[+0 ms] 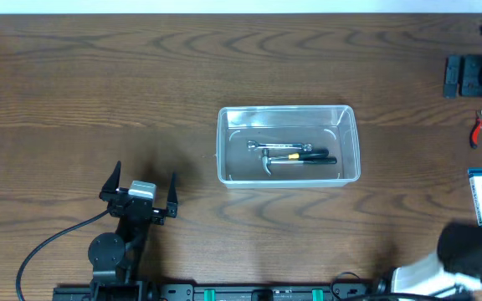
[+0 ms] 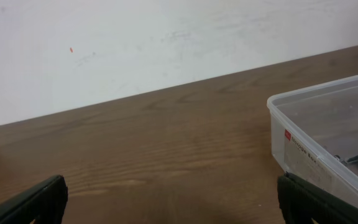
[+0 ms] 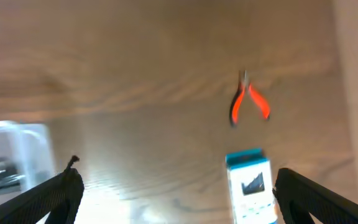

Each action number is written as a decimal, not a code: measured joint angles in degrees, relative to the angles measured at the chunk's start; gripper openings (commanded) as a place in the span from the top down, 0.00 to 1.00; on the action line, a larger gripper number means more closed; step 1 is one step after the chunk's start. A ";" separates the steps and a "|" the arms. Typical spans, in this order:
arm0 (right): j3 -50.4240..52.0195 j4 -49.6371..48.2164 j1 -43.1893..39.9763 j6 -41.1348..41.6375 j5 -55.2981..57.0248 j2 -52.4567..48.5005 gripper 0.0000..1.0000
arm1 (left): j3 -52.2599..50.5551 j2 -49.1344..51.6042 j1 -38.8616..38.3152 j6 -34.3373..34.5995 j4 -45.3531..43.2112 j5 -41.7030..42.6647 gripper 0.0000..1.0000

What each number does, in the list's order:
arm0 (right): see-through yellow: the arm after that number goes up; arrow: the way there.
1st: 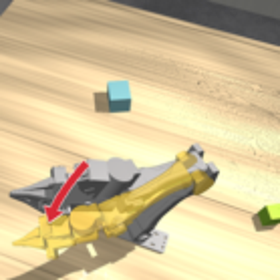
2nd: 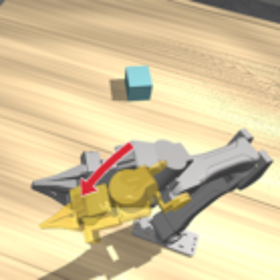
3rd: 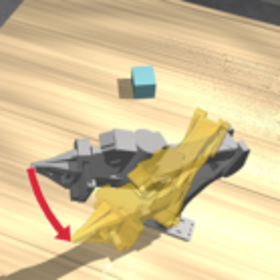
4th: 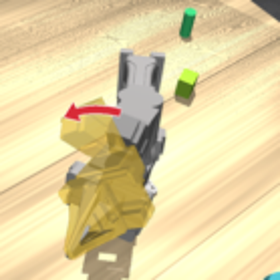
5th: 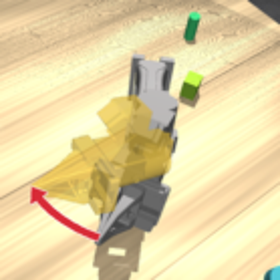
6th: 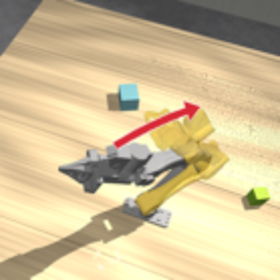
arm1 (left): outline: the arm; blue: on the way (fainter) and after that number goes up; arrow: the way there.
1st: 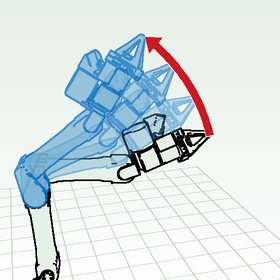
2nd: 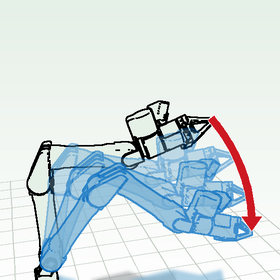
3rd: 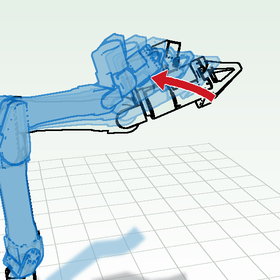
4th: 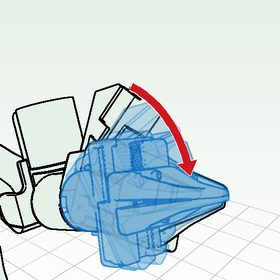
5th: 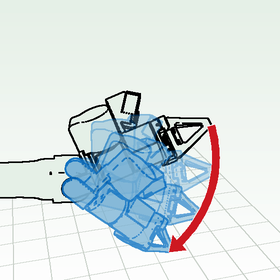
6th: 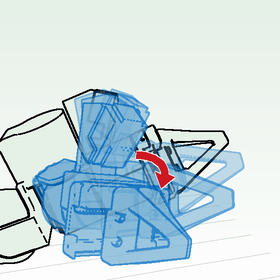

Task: Pack container
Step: 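Open the right gripper and withdraw it right toward the pliers, then move the right gripper down over the red-and-black pliers, then lower and close the right gripper on the pliers' handles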

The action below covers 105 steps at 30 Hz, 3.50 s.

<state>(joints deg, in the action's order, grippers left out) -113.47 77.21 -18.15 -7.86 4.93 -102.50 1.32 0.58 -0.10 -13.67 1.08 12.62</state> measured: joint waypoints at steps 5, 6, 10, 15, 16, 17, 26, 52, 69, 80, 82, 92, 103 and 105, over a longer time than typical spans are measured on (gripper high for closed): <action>0.50 -0.39 -2.95 4.35 -0.07 -7.87 0.01 | 0.00 0.00 0.00 0.00 0.00 0.00 0.02; 0.55 -1.42 -3.39 4.28 -0.46 -8.48 0.01 | 0.00 0.00 0.00 0.00 0.00 0.00 0.02; 0.55 -2.95 -5.55 2.51 -3.74 -9.55 0.01 | 0.00 0.00 0.00 0.00 0.00 0.00 0.02; 0.48 -2.73 -11.34 1.25 -8.17 -12.66 0.01 | 0.00 0.00 0.00 0.00 0.00 0.00 0.02; 0.48 -2.78 -12.57 1.14 -8.90 -13.40 0.01 | 0.00 0.00 0.00 0.00 0.00 0.00 0.02; 0.50 -2.84 -13.99 0.87 -9.51 -14.10 0.01 | 0.00 0.00 0.00 0.00 0.00 0.00 0.02; 0.50 -4.46 -18.36 -6.47 -11.43 -16.37 0.01 | 0.00 0.00 0.00 0.00 0.00 0.00 0.02; -15.52 -1.36 -16.74 -9.07 -6.71 -38.42 0.01 | 0.00 0.00 0.00 0.00 0.00 0.00 0.02; -18.38 -1.29 -16.48 -10.12 -6.67 -40.04 0.01 | 0.00 0.00 0.00 0.00 0.00 0.00 0.02; -18.38 -1.81 -16.48 -3.98 -6.62 -41.88 0.01 | 0.00 0.00 0.00 0.00 0.00 0.00 0.02; -18.38 -1.79 -16.46 -3.52 -6.64 -41.90 0.01 | 0.00 0.00 0.00 0.00 -0.02 0.00 0.02; -18.38 -1.66 -16.41 -1.36 -6.67 -43.85 0.01 | 0.00 0.00 0.00 0.00 -0.02 0.00 0.02; -18.36 -1.84 -16.41 -1.07 -6.64 -44.68 0.04 | 0.00 0.00 0.00 0.00 0.00 0.00 0.02; -18.36 -1.84 -16.41 -1.05 -6.64 -44.68 0.05 | 0.00 0.00 0.00 0.00 0.00 0.00 0.02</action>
<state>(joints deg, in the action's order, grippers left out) -131.83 75.37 -34.57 -8.91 -1.72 -147.17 1.32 0.58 -0.10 -13.67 1.08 12.62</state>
